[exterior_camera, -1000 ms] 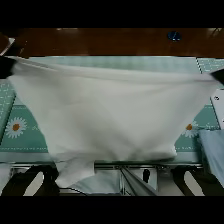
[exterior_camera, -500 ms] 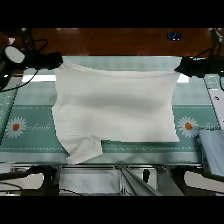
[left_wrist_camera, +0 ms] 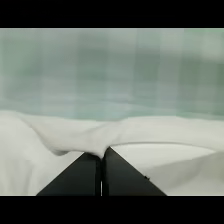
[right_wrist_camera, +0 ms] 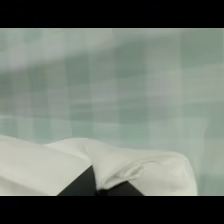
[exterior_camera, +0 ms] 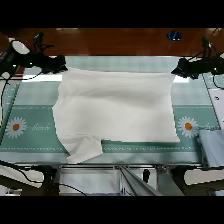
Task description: Fold the shirts.
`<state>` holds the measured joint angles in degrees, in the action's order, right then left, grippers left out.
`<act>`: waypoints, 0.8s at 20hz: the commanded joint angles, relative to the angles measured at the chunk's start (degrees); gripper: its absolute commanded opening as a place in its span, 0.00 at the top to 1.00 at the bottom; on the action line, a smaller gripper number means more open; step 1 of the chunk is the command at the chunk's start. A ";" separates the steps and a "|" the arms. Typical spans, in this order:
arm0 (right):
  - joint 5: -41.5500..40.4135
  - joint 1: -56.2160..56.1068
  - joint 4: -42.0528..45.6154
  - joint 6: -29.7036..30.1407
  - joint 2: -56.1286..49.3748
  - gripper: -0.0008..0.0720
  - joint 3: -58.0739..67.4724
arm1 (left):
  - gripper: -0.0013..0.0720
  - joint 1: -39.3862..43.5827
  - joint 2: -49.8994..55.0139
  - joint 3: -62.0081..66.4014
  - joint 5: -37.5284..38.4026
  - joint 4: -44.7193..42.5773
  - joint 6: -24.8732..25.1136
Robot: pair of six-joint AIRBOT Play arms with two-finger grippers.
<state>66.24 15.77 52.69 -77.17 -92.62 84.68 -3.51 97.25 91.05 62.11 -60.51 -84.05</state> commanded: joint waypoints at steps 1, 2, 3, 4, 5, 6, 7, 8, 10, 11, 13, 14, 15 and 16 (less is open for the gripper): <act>9.51 2.21 3.30 1.55 0.35 0.95 -0.96 | 0.96 -2.51 -0.81 -0.74 13.09 -0.13 4.11; 9.68 1.73 4.81 1.40 0.33 0.95 -2.80 | 0.96 -2.25 -0.76 -2.71 13.68 -1.09 4.09; 9.33 1.27 5.81 1.40 0.33 0.95 -5.29 | 0.96 -2.08 -0.76 -4.76 14.01 -2.62 4.09; 8.96 0.85 6.56 1.42 0.33 0.95 -7.63 | 0.96 -2.03 -0.72 -6.56 14.69 -4.35 4.09; 8.41 0.61 7.23 1.40 0.33 0.95 -9.92 | 0.96 -2.08 -0.61 -8.15 15.67 -6.16 4.07; 8.00 0.50 7.89 1.40 0.28 0.95 -11.67 | 0.96 -2.21 -0.52 -9.53 16.59 -7.23 4.09; 7.80 0.48 8.09 1.40 0.28 0.95 -12.96 | 0.96 -2.29 -0.50 -10.71 17.09 -7.23 4.11; 7.69 0.48 8.07 1.40 0.28 0.95 -13.97 | 0.96 -2.29 -0.48 -11.69 17.59 -7.26 4.68; 7.69 0.48 9.07 0.94 0.28 0.95 -15.06 | 0.96 -2.29 -0.48 -12.46 18.73 -7.28 5.44; 7.69 0.48 9.16 0.59 0.28 0.95 -15.08 | 0.96 -2.29 -0.48 -12.44 19.15 -7.21 5.42; 7.15 0.48 9.16 -1.20 0.28 0.80 -15.08 | 0.96 -1.99 -0.48 -12.46 20.59 -6.97 5.40; 6.88 0.48 9.14 -2.49 0.28 0.61 -15.06 | 0.95 -1.66 -0.48 -12.46 22.03 -6.99 5.35; 7.15 0.48 9.14 -3.34 0.31 0.41 -15.06 | 0.70 -1.38 -0.50 -12.44 23.61 -7.02 4.94; 8.68 0.52 9.18 -3.93 0.42 0.42 -15.06 | 0.30 -1.18 -0.66 -12.44 24.96 -7.17 4.83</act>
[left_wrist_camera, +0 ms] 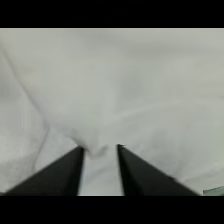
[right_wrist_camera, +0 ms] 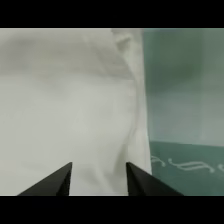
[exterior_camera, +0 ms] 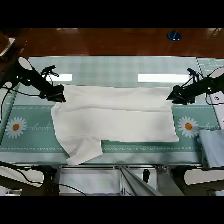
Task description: Fold the shirts.
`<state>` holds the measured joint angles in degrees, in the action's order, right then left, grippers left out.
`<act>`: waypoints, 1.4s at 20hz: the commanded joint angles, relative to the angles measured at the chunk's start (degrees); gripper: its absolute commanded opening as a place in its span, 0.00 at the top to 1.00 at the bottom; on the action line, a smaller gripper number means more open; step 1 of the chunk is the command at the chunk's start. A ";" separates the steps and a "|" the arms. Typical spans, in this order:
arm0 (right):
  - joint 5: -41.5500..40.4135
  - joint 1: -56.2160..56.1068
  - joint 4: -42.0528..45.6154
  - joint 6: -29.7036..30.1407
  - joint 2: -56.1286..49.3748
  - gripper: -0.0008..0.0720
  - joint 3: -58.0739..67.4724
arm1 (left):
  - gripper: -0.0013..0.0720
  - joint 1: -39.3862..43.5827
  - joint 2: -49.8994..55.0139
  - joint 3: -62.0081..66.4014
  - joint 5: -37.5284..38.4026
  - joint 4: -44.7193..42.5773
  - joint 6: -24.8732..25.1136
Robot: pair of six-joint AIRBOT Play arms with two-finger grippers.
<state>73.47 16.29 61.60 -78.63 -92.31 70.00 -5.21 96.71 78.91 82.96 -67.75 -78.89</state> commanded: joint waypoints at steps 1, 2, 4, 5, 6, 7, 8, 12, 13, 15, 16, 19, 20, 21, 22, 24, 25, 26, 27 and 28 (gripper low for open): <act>3.13 0.46 0.59 -2.71 0.57 0.42 -0.37 | 0.29 0.48 -0.52 -0.33 4.13 0.00 -0.59; 4.94 1.01 1.53 -2.71 1.68 0.42 -0.37 | 0.29 0.48 -1.40 -0.42 4.09 -0.02 -0.83; 6.38 2.21 6.43 -3.30 5.99 0.42 -1.07 | 0.29 -0.48 -5.35 -2.16 1.66 -0.20 -1.99; 4.98 3.04 8.68 -4.44 9.62 0.42 -3.06 | 0.29 -1.60 -8.28 -4.52 -0.39 0.44 -3.63; 2.51 3.76 9.42 -5.29 13.49 0.42 -6.32 | 0.29 -3.34 -11.96 -8.04 -2.34 1.49 -4.50; -0.72 4.33 9.05 -5.33 17.99 0.42 -11.08 | 0.29 -5.38 -15.74 -12.28 -3.76 2.54 -4.39; -3.93 4.37 8.02 -5.18 22.36 0.42 -16.22 | 0.29 -8.17 -20.04 -17.64 -5.05 3.21 -3.96; -12.33 4.31 -3.19 -0.98 39.58 0.42 -37.33 | 0.29 -25.79 -32.83 -39.45 -6.91 5.14 -1.22; -12.55 4.31 -5.64 -0.26 42.18 0.42 -40.63 | 0.29 -30.16 -33.70 -43.69 -6.75 7.76 -0.39; -12.22 4.31 -8.63 0.57 45.13 0.42 -44.59 | 0.29 -34.23 -33.79 -50.07 -6.03 9.51 3.45; -11.93 4.31 -9.09 0.74 45.66 0.42 -45.33 | 0.29 -33.79 -33.88 -51.80 -6.69 9.70 3.41; -11.52 4.31 -9.81 0.70 45.75 0.42 -45.44 | 0.29 -29.35 -33.79 -53.09 -6.43 7.30 2.78; -11.52 4.31 -10.40 0.72 45.75 0.42 -45.44 | 0.29 -27.63 -33.77 -53.48 -6.43 7.06 2.84; -11.63 4.31 -10.54 0.72 45.75 0.42 -45.44 | 0.29 -25.59 -33.68 -54.07 -6.45 7.15 2.84; -11.74 4.31 -10.51 0.72 45.75 0.42 -45.44 | 0.29 -23.52 -33.48 -54.58 -6.43 7.13 3.32; -11.76 4.31 -10.54 0.70 45.75 0.42 -45.44 | 0.29 -19.41 -32.72 -55.39 -7.13 7.45 3.21; -11.78 4.31 -10.51 0.44 45.75 0.42 -45.44 | 0.29 -17.55 -32.41 -55.47 -7.80 8.13 3.23; -11.78 4.31 -10.51 -0.02 45.75 0.42 -45.44 | 0.29 -15.65 -32.39 -55.58 -8.50 9.25 3.23; -11.78 4.31 -10.54 -0.28 45.75 0.42 -45.44 | 0.29 -13.88 -32.39 -55.58 -9.20 10.60 3.23; -12.00 4.31 -10.40 -0.70 45.75 0.42 -45.44 | 0.29 -12.52 -32.39 -55.56 -10.32 11.61 3.19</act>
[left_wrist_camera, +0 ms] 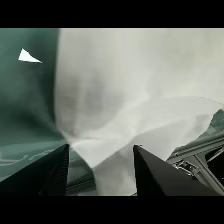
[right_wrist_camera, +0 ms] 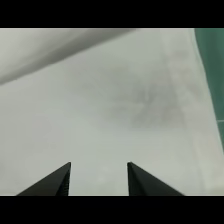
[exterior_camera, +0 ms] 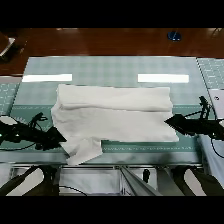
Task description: Fold the shirts.
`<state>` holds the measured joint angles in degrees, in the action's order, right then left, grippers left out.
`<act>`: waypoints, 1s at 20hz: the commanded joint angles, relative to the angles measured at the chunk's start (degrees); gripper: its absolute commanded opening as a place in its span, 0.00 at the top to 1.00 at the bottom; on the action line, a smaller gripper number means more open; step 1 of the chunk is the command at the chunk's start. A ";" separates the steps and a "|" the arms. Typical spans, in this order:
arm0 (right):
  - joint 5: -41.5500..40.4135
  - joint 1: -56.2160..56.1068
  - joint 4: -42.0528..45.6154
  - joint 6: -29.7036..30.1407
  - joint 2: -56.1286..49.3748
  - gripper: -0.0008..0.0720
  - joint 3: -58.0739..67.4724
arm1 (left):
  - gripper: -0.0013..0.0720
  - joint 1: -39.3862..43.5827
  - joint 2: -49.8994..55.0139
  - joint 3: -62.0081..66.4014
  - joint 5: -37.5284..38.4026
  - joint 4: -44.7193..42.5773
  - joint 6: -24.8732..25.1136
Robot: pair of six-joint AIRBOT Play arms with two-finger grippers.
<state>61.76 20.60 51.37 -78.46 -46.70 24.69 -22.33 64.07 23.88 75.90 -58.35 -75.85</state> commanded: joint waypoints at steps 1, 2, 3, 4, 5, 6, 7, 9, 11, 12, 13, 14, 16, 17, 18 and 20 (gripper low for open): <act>-1.86 0.02 1.33 -2.29 0.13 0.42 -0.11 | 0.29 5.33 0.24 -0.52 -4.90 4.00 -0.17; -4.02 0.70 5.33 -6.16 0.13 0.42 -0.04 | 0.29 5.57 0.24 -0.52 -5.40 6.19 -0.17; -5.62 2.64 10.91 -10.82 0.13 0.42 0.26 | 0.29 5.70 0.24 -0.52 -5.07 8.04 0.52; -5.79 5.35 14.86 -13.44 0.13 0.42 0.42 | 0.29 6.01 0.24 -0.55 -4.39 8.24 0.92; -4.68 8.59 17.25 -13.97 0.13 0.42 0.42 | 0.29 6.75 0.24 -0.57 -3.72 7.32 1.77; -2.80 11.39 18.16 -13.75 0.13 0.42 0.42 | 0.29 7.69 0.24 -0.55 -3.41 6.67 1.75; -0.13 13.51 18.25 -11.85 0.13 0.42 0.42 | 0.33 8.48 0.24 -0.55 -3.48 6.78 1.75; 4.42 15.80 18.40 -8.83 0.13 0.42 0.42 | 0.49 9.44 0.24 -0.52 -3.85 6.78 1.75; 7.06 15.96 19.56 -7.98 0.13 0.42 0.42 | 0.72 10.27 0.22 -0.52 -4.11 6.78 1.73; 7.76 15.96 19.47 -7.98 0.13 0.42 0.39 | 0.96 10.36 0.20 -0.52 -4.42 6.86 1.75; 8.81 15.96 19.50 -7.98 0.13 0.42 0.39 | 0.96 10.34 0.20 -0.50 -4.59 6.97 1.95; 10.25 15.96 19.65 -7.98 0.13 0.42 0.20 | 0.96 10.34 0.20 -0.50 -4.61 6.97 1.99; 12.46 15.96 19.87 -8.31 0.11 0.42 -1.05 | 0.96 10.32 0.20 -0.50 -4.61 6.97 2.40; 13.18 15.96 19.71 -8.26 0.07 0.42 -1.86 | 0.96 10.34 0.20 -0.50 -4.74 6.97 2.38; 13.27 15.96 18.86 -8.41 0.07 0.42 -2.56 | 0.96 10.34 0.20 -0.50 -4.81 6.97 2.38; 13.20 15.96 16.09 -7.34 -0.02 0.42 -3.04 | 0.96 10.34 0.20 -0.50 -5.01 6.97 2.36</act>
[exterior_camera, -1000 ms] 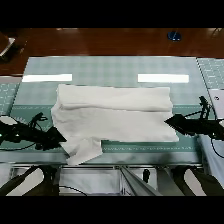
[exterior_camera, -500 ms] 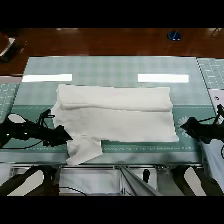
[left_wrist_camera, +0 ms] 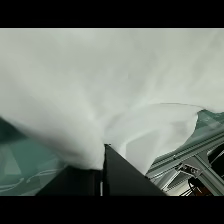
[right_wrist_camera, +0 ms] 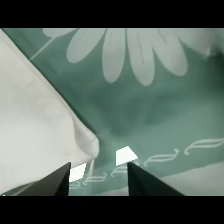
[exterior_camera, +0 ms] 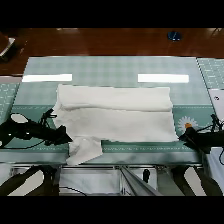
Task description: Fold the shirts.
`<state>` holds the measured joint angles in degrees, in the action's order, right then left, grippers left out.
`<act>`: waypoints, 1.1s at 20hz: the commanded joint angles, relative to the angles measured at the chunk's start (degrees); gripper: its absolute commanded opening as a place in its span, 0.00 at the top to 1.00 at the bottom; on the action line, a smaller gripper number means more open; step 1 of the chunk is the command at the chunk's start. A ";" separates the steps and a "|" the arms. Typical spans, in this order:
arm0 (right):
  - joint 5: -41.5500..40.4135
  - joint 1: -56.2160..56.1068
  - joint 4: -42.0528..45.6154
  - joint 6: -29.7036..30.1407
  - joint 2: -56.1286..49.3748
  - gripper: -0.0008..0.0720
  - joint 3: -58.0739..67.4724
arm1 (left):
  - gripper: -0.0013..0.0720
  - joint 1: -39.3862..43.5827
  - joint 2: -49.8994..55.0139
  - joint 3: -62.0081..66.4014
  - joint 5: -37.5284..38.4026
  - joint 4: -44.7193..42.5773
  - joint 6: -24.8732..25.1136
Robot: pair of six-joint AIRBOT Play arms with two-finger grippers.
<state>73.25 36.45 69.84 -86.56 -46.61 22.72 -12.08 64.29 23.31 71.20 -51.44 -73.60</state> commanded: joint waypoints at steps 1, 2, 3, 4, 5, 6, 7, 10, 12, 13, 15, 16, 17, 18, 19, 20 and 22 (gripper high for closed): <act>1.55 0.11 -3.34 1.29 -0.37 0.42 -1.05 | 0.96 0.07 -0.02 0.07 -0.35 0.07 0.13; 1.46 0.11 -3.67 1.31 -1.03 0.42 -1.05 | 0.96 0.09 -0.02 0.07 -0.35 0.07 0.15; 1.49 0.09 -4.13 1.42 -2.27 0.42 -1.05 | 0.96 0.09 -0.02 0.07 -0.46 0.07 0.15; 1.29 -0.52 -4.57 1.79 -3.72 0.42 -1.05 | 0.96 0.09 -0.02 0.07 -0.72 0.07 0.13; 0.66 -1.95 -4.85 2.32 -5.44 0.42 -1.05 | 0.96 0.09 -0.02 0.07 -0.83 0.09 0.13; -1.16 -3.43 -5.05 2.34 -6.86 0.42 -1.05 | 0.96 0.09 -0.02 0.07 -0.85 0.09 0.13; -3.52 -4.52 -5.88 2.12 -8.00 0.42 -1.05 | 0.96 0.09 -0.02 0.07 -0.76 0.09 0.13; -9.94 -4.90 -14.67 2.95 -11.76 0.43 -0.98 | 0.96 0.09 -0.02 0.07 -0.76 0.09 0.13; -11.23 -4.90 -19.74 6.56 -13.66 0.61 -0.87 | 0.96 0.00 -0.02 0.52 -0.96 0.28 0.74; -10.64 -4.90 -21.44 10.43 -14.14 0.83 -0.74 | 0.96 -0.37 -0.02 1.66 -1.03 0.28 2.05; -8.02 -4.90 -23.43 15.37 -14.27 0.95 0.81 | 0.96 -2.19 -0.02 5.84 -0.20 0.11 4.07; -6.43 -4.90 -23.43 16.20 -14.27 0.95 2.47 | 0.96 -3.17 -0.02 8.24 0.07 0.37 3.89; -5.18 -4.92 -23.43 16.41 -14.27 0.95 4.57 | 0.96 -3.80 0.00 10.62 0.17 0.96 3.87; -4.81 -5.42 -23.45 16.35 -14.29 0.95 6.62 | 0.96 -3.96 0.00 13.20 -0.31 1.81 3.50; -5.22 -6.95 -23.47 16.31 -14.29 0.95 9.03 | 0.96 -3.82 0.22 15.67 -1.40 2.86 3.28; -6.60 -9.07 -23.52 15.76 -14.29 0.95 11.23 | 0.96 -3.61 0.74 17.90 -2.78 3.93 3.34; -11.63 -13.66 -23.71 15.67 -15.80 0.95 16.46 | 0.96 -2.40 3.54 22.69 -7.26 3.72 3.43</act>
<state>65.65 27.07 47.05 -71.66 -61.23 33.19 -15.00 65.67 39.66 68.79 -48.84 -70.24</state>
